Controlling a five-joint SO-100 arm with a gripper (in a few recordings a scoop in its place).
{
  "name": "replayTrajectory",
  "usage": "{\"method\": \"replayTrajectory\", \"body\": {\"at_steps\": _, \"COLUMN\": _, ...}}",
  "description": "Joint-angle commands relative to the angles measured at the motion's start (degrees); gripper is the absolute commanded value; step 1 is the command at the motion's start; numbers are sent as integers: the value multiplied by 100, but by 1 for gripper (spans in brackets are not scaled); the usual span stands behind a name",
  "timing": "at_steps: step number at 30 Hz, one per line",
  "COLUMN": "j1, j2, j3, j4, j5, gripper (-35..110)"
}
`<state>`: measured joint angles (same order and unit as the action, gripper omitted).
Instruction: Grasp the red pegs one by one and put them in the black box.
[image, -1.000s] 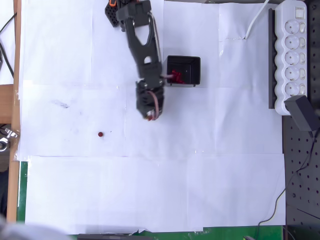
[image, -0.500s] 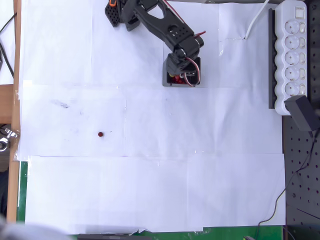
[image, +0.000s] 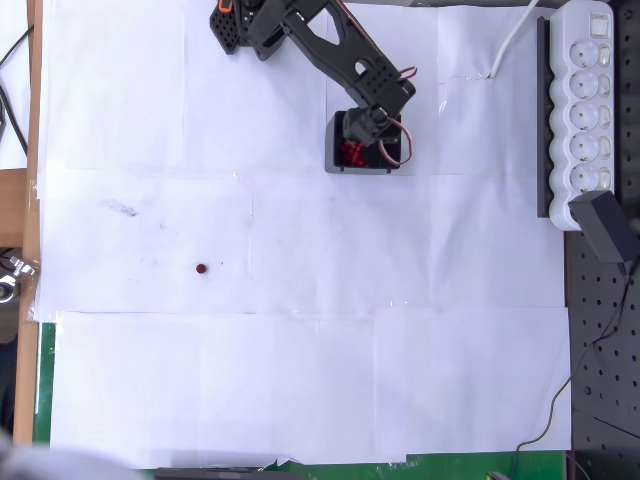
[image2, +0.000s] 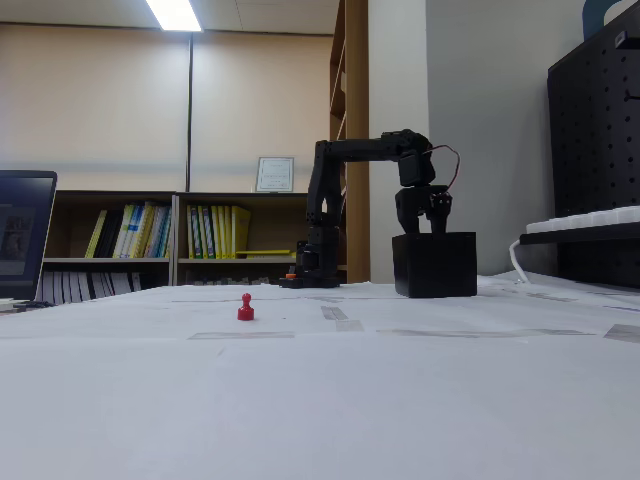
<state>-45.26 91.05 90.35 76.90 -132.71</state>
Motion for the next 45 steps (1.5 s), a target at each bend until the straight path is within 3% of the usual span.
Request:
{"method": "replayTrajectory", "body": {"at_steps": 1, "j1": 185, "j2": -492, "j3": 501, "j4": 272, "j5": -88, "gripper": 21}}
{"method": "replayTrajectory", "body": {"at_steps": 8, "j1": 1151, "j2": -2681, "j3": 677, "j4": 185, "j5": 255, "gripper": 28}}
{"method": "replayTrajectory", "body": {"at_steps": 13, "j1": 2839, "j2": -2813, "j3": -53, "j4": -387, "j5": 1204, "gripper": 27}}
{"method": "replayTrajectory", "body": {"at_steps": 16, "j1": 3981, "j2": -2505, "j3": -1406, "j4": -1890, "j5": 2074, "gripper": 27}}
{"method": "replayTrajectory", "body": {"at_steps": 21, "j1": 5150, "j2": -1503, "j3": -3305, "j4": -5353, "j5": 3261, "gripper": 27}}
{"method": "replayTrajectory", "body": {"at_steps": 24, "j1": 5396, "j2": -817, "j3": -3709, "j4": -7014, "j5": 3621, "gripper": 27}}
{"method": "replayTrajectory", "body": {"at_steps": 28, "j1": 5484, "j2": 44, "j3": -3595, "j4": -7954, "j5": 3858, "gripper": 27}}
{"method": "replayTrajectory", "body": {"at_steps": 45, "j1": 5845, "j2": 2646, "j3": -2373, "j4": -9712, "j5": 4228, "gripper": 27}}
